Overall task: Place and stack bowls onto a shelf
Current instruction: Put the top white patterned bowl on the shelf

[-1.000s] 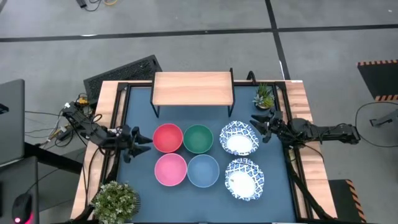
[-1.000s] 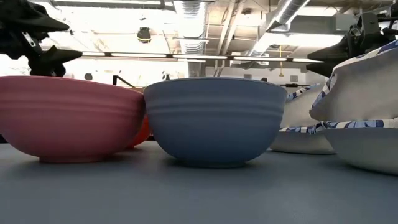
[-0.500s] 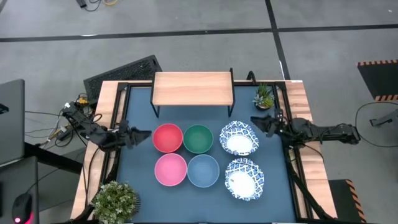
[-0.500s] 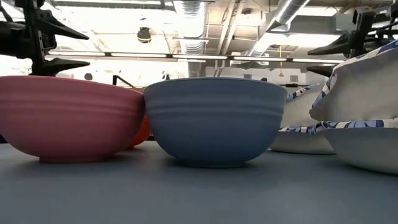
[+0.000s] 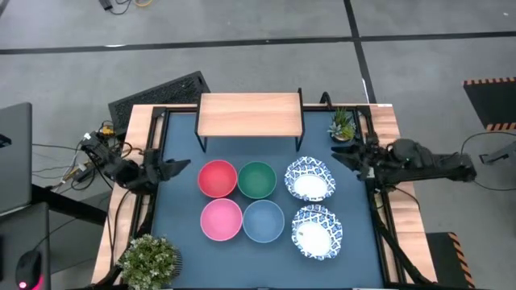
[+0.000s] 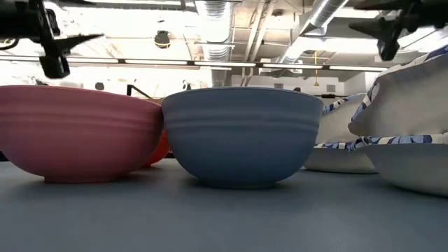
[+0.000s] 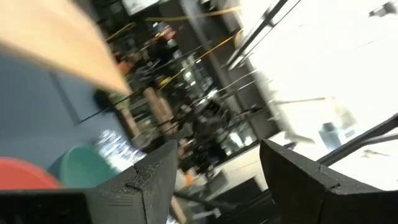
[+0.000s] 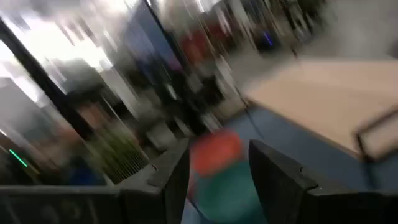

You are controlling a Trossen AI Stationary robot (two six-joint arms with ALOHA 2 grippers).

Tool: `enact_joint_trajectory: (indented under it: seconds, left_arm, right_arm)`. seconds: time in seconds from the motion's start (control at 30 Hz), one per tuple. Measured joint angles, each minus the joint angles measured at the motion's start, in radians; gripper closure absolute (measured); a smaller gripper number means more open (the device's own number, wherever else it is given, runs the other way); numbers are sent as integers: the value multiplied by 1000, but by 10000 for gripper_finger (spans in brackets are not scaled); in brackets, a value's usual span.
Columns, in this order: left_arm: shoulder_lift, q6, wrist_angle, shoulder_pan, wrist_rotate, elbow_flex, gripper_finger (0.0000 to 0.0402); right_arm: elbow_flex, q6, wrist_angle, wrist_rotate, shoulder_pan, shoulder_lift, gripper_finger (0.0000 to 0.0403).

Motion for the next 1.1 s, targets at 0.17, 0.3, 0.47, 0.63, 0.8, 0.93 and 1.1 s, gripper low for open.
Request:
enact_joint_trajectory:
  seconds: [0.17,0.3,0.47,0.63,0.8,0.93,1.1]
  left_arm:
    - [0,160,131,0,2,0,187]
    - [0,227,156,0,-2,0,187]
    - [0,262,146,0,-2,0,187]
    - [0,288,144,0,-22,0,187]
    - [0,312,138,0,-24,0,187]
    - [0,312,137,0,-20,0,187]
    - [0,312,135,0,-15,0,187]
  right_arm:
    - [297,-98,-455,-2,18,315,211]
    - [473,-181,-747,-11,84,537,189]
    - [614,-251,-914,-70,195,751,133]
    - [670,-245,-937,-100,306,895,99]
    - [672,-240,-912,-84,369,1012,98]
    - [672,-218,-890,-26,365,1111,99]
    - [672,-240,-856,-15,347,1213,99]
